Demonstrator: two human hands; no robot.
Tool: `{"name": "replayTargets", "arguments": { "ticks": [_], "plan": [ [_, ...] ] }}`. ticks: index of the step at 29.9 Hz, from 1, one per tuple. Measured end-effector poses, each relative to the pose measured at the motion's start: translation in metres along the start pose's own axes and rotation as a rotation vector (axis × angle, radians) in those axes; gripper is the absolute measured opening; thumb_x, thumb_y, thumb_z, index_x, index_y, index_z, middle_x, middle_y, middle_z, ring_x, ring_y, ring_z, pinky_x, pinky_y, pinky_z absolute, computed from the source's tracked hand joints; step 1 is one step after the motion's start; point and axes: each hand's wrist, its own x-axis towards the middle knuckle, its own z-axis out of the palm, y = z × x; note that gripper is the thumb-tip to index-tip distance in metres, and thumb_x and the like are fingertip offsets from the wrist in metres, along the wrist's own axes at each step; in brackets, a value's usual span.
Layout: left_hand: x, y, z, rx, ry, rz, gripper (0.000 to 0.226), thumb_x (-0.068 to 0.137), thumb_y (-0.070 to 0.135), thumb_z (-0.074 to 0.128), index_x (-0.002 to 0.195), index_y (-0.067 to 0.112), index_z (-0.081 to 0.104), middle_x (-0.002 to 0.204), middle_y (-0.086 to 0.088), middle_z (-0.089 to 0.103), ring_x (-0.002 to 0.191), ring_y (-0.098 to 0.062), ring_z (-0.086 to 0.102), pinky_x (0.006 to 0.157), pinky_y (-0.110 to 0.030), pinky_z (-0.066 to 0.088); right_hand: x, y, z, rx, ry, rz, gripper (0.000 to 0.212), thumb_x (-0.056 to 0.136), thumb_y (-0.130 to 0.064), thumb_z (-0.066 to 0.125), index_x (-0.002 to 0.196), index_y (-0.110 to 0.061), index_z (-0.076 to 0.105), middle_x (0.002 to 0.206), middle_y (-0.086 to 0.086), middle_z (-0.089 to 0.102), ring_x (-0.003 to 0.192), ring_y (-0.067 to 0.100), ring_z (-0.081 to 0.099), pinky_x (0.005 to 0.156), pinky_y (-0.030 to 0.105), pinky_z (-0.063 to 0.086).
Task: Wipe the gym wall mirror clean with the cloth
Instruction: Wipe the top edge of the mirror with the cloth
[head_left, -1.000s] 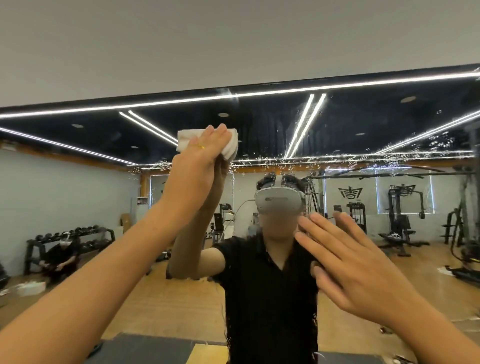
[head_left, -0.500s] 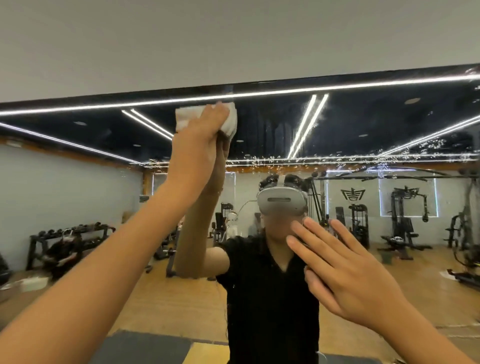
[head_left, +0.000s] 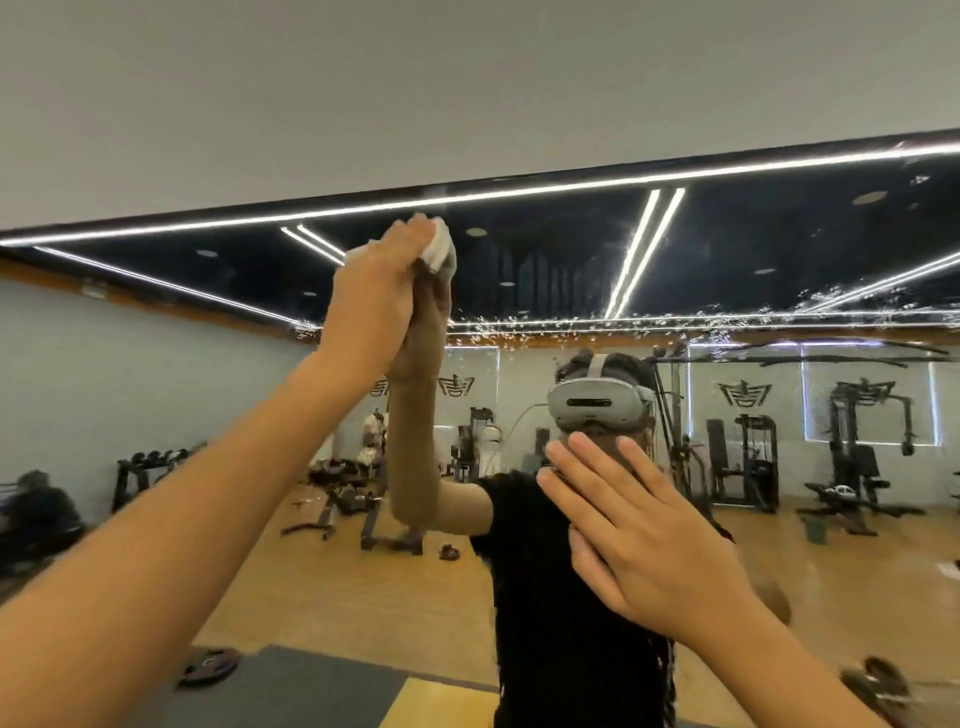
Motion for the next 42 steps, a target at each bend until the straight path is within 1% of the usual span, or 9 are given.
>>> {"name": "replayTargets", "arguments": {
  "ticks": [10,13,17,21,23,25,29,36,42],
  "plan": [
    [0.035,-0.018,-0.002,0.053,-0.001,0.092,0.034,0.110,0.024,0.047,0.142,0.022,0.058,0.118,-0.007,0.068,0.100,-0.011,0.059,0.083,-0.002,0.033,0.000,0.000,0.002,0.037,0.031,0.014,0.054,0.105,-0.035,0.038,0.155,-0.016,0.045,0.166,0.008,0.034,0.156,0.025,0.025,0.122,0.054,0.028],
    [0.047,-0.033,-0.011,0.001,0.052,-0.036,0.030,0.110,0.024,0.043,0.134,0.024,0.061,0.106,-0.002,0.061,0.086,-0.004,0.054,0.078,-0.005,0.038,0.000,-0.001,0.001,0.034,0.043,0.013,0.053,0.106,-0.035,0.036,0.154,-0.015,0.047,0.165,0.008,0.035,0.156,0.025,0.026,0.122,0.054,0.028],
    [0.050,-0.068,-0.024,-0.004,0.162,-0.175,0.031,0.110,0.017,0.042,0.132,0.027,0.062,0.113,-0.006,0.063,0.099,-0.013,0.058,0.092,-0.022,0.052,0.000,-0.001,0.000,0.032,0.046,0.015,0.055,0.102,-0.033,0.045,0.154,-0.016,0.047,0.165,0.008,0.036,0.155,0.025,0.027,0.122,0.054,0.028],
    [0.016,-0.055,-0.029,-0.022,0.181,0.007,0.026,0.108,0.015,0.048,0.130,0.016,0.063,0.097,-0.004,0.061,0.084,-0.012,0.055,0.066,-0.010,0.043,0.000,-0.002,0.000,0.022,0.040,0.022,0.056,0.101,-0.033,0.048,0.154,-0.016,0.047,0.165,0.007,0.036,0.155,0.025,0.028,0.122,0.054,0.028],
    [-0.006,-0.043,-0.025,-0.039,0.123,0.078,0.034,0.107,0.014,0.051,0.140,0.015,0.061,0.117,-0.010,0.069,0.101,-0.019,0.064,0.082,-0.017,0.053,0.000,-0.002,0.000,0.021,0.047,0.024,0.056,0.100,-0.032,0.048,0.153,-0.015,0.048,0.164,0.007,0.037,0.154,0.025,0.030,0.121,0.054,0.029],
    [-0.026,-0.035,-0.012,-0.067,0.023,0.081,0.041,0.105,0.012,0.054,0.145,0.015,0.057,0.139,-0.013,0.064,0.125,-0.032,0.062,0.102,-0.042,0.056,0.001,-0.002,-0.001,0.022,0.058,0.025,0.055,0.100,-0.032,0.049,0.152,-0.015,0.049,0.163,0.007,0.038,0.154,0.025,0.032,0.121,0.054,0.029],
    [-0.053,-0.032,0.013,-0.045,-0.095,0.095,0.051,0.102,0.025,0.042,0.150,0.011,0.052,0.155,-0.014,0.049,0.145,-0.043,0.042,0.109,-0.067,0.044,0.002,-0.003,-0.002,0.008,0.059,0.026,0.055,0.099,-0.031,0.051,0.152,-0.015,0.049,0.163,0.007,0.039,0.153,0.025,0.033,0.122,0.054,0.028],
    [-0.048,-0.028,0.024,-0.112,0.059,0.161,0.042,0.100,0.001,0.056,0.141,0.004,0.060,0.149,-0.006,0.046,0.142,-0.039,0.045,0.109,-0.071,0.040,0.002,-0.005,-0.004,0.009,0.031,0.033,0.056,0.100,-0.030,0.052,0.153,-0.015,0.048,0.164,0.007,0.037,0.154,0.026,0.030,0.125,0.053,0.024],
    [0.000,0.000,0.028,-0.114,0.037,0.067,0.047,0.105,0.021,0.041,0.150,0.015,0.052,0.156,-0.014,0.048,0.145,-0.041,0.043,0.117,-0.061,0.037,0.002,-0.005,-0.004,0.035,0.057,0.038,0.054,0.099,-0.030,0.053,0.151,-0.015,0.052,0.163,0.006,0.039,0.154,0.024,0.031,0.123,0.053,0.027]
  ]
}}
